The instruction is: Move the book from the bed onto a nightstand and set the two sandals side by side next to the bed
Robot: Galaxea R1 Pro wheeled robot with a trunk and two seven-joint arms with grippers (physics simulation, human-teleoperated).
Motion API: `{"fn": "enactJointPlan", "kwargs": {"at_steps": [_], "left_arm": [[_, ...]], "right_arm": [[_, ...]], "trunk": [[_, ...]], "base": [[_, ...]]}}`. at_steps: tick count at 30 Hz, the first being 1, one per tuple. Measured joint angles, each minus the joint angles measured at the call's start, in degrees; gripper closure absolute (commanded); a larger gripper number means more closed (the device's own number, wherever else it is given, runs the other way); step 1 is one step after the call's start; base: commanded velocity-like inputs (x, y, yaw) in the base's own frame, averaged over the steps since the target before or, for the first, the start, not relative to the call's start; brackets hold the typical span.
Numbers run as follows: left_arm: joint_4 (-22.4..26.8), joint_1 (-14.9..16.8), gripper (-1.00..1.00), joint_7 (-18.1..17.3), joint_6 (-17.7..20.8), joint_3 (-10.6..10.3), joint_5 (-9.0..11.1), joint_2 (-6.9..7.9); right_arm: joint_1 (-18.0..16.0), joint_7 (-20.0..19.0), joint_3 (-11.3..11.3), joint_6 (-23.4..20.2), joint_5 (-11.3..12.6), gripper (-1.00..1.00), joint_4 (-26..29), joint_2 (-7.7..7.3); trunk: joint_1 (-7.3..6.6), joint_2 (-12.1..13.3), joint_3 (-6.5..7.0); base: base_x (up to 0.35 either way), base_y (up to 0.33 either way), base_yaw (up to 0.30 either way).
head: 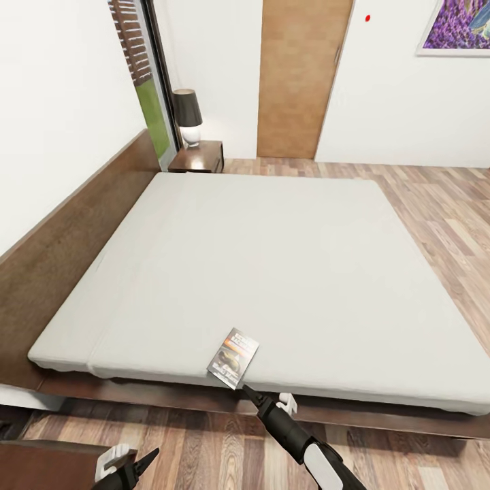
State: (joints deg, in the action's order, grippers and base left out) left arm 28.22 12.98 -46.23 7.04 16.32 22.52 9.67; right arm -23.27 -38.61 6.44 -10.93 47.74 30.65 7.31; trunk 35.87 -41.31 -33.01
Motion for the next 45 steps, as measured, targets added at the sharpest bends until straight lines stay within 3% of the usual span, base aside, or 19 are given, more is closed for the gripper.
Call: {"fn": "enactJointPlan", "kwargs": {"at_steps": [45], "left_arm": [[0.0, 0.0, -1.0, 0.0, 0.0, -0.08, -0.01, 0.0]], "right_arm": [[0.0, 0.0, 0.0, 0.09, 0.0, -1.0, -0.01, 0.01]], "trunk": [[9.89, -18.07, -8.08]], "base": [[0.0, 0.0, 0.0]]}}
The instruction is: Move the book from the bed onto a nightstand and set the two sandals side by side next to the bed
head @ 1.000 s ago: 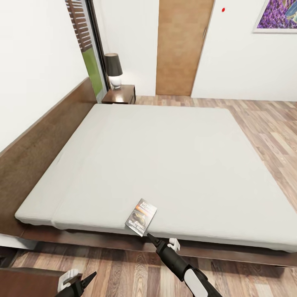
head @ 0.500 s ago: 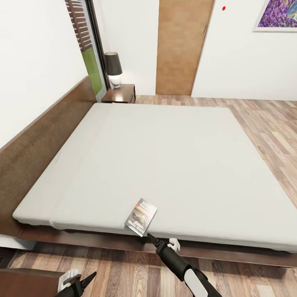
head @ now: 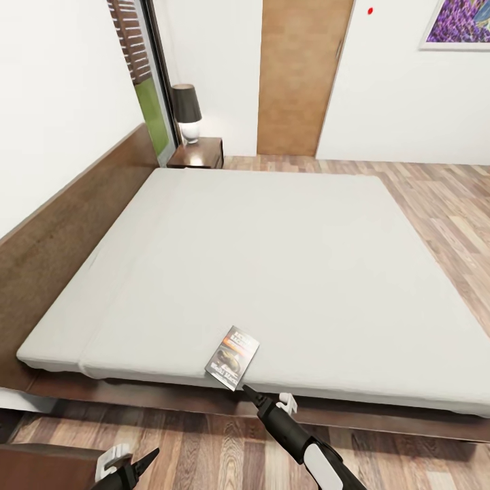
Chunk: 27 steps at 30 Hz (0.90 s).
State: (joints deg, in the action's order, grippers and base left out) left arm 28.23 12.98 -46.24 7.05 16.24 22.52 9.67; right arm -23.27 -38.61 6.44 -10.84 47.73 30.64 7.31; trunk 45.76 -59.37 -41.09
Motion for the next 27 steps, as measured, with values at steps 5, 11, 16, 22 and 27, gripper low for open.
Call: {"fn": "enactJointPlan", "kwargs": {"at_steps": [5, 11, 16, 22, 27], "left_arm": [[0.0, 0.0, -1.0, 0.0, 0.0, -0.01, 0.0, 0.0], [0.0, 0.0, -1.0, 0.0, 0.0, -0.01, 0.0, 0.0], [0.0, 0.0, -1.0, 0.0, 0.0, -0.01, 0.0, 0.0], [0.0, 0.0, -1.0, 0.0, 0.0, -0.01, 0.0, 0.0], [0.0, 0.0, -1.0, 0.0, 0.0, -0.01, 0.0, 0.0]], "right_arm": [[0.0, 0.0, 0.0, 0.0, 0.0, -1.0, 0.0, 0.0], [0.0, 0.0, 0.0, -0.02, 0.0, -1.0, -0.05, 0.01], [0.0, 0.0, 0.0, 0.0, 0.0, -1.0, -0.03, 0.0], [0.0, 0.0, 0.0, 0.0, 0.0, -1.0, -0.03, 0.03], [0.0, 0.0, 0.0, 0.0, 0.01, -1.0, -0.05, 0.04]], "trunk": [[1.1, -2.01, -0.9], [2.42, -4.41, -1.98], [3.52, -6.42, -2.87], [4.83, -8.83, -3.95], [5.93, -10.83, -4.85]], "base": [[0.0, 0.0, 0.0], [0.0, 0.0, 0.0], [0.0, 0.0, 0.0], [0.0, 0.0, 0.0], [0.0, 0.0, 0.0]]}}
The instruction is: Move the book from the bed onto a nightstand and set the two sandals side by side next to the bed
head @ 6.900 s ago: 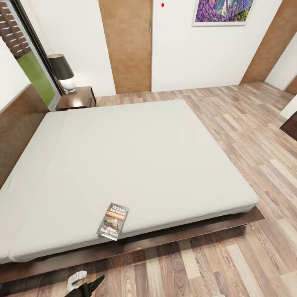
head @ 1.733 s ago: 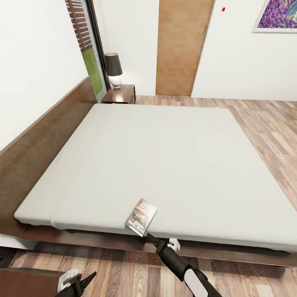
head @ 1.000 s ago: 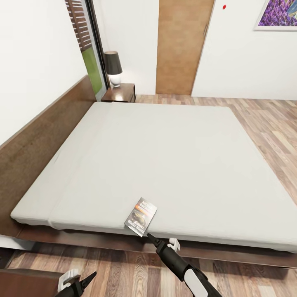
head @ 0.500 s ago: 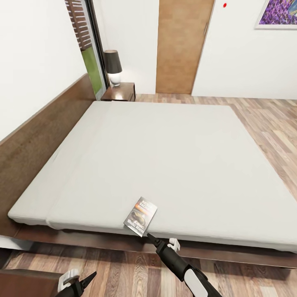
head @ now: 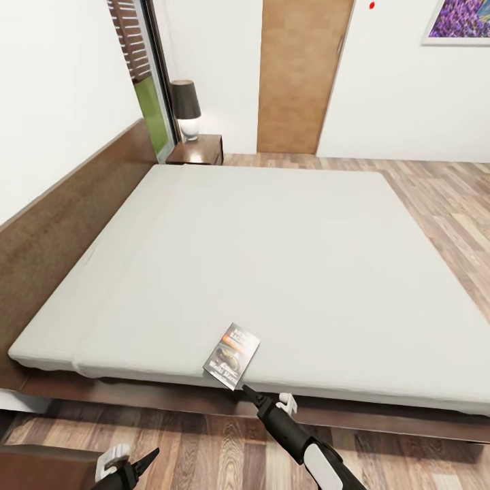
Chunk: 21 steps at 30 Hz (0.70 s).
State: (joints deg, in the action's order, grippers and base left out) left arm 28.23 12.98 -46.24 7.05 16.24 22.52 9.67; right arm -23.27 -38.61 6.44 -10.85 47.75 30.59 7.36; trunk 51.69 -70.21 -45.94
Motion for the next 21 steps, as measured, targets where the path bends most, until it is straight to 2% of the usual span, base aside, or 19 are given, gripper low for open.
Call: {"fn": "enactJointPlan", "kwargs": {"at_steps": [13, 21], "left_arm": [[0.0, 0.0, -1.0, 0.0, 0.0, 0.0, 0.0, -0.02], [0.0, 0.0, -1.0, 0.0, 0.0, 0.0, 0.0, -0.01]], "right_arm": [[0.0, 0.0, 0.0, -0.01, -0.01, -1.0, 0.05, -0.02], [0.0, 0.0, 0.0, 0.0, -0.01, -1.0, 0.03, -0.02]], "trunk": [[2.86, -5.22, -2.33], [2.86, -5.23, -2.34]], "base": [[0.0, 0.0, 0.0], [0.0, 0.0, 0.009]]}}
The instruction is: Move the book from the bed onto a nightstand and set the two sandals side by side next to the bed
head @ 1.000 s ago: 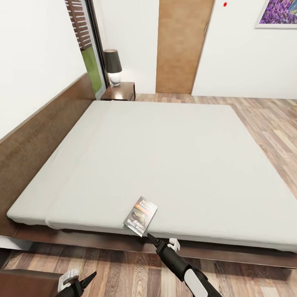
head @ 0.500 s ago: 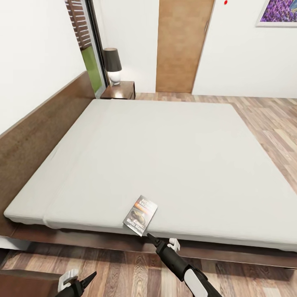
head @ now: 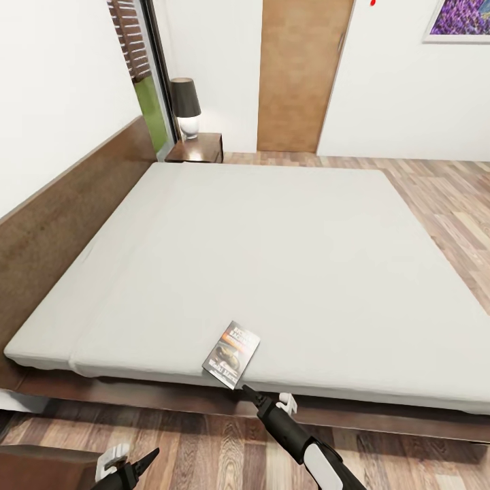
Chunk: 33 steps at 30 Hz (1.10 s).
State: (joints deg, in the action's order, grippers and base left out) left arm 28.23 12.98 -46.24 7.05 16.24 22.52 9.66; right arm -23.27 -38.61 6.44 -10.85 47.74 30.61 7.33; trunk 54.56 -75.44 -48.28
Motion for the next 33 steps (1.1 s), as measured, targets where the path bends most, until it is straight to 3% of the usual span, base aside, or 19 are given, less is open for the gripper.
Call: {"fn": "enactJointPlan", "kwargs": {"at_steps": [9, 33], "left_arm": [[0.01, -0.01, -1.0, 0.0, 0.0, 0.0, 0.02, -0.01], [0.0, 0.0, -1.0, 0.0, 0.0, 0.0, 0.01, -0.07]], "right_arm": [[-0.01, 0.0, 0.0, 0.0, 0.0, -1.0, 0.02, -0.02], [0.0, 0.0, 0.0, 0.0, 0.0, -1.0, 0.04, -0.02]], "trunk": [[0.0, 0.0, 0.1], [0.0, 0.0, 0.16]], "base": [[0.0, 0.0, 0.162], [0.0, 0.0, 0.06]]}}
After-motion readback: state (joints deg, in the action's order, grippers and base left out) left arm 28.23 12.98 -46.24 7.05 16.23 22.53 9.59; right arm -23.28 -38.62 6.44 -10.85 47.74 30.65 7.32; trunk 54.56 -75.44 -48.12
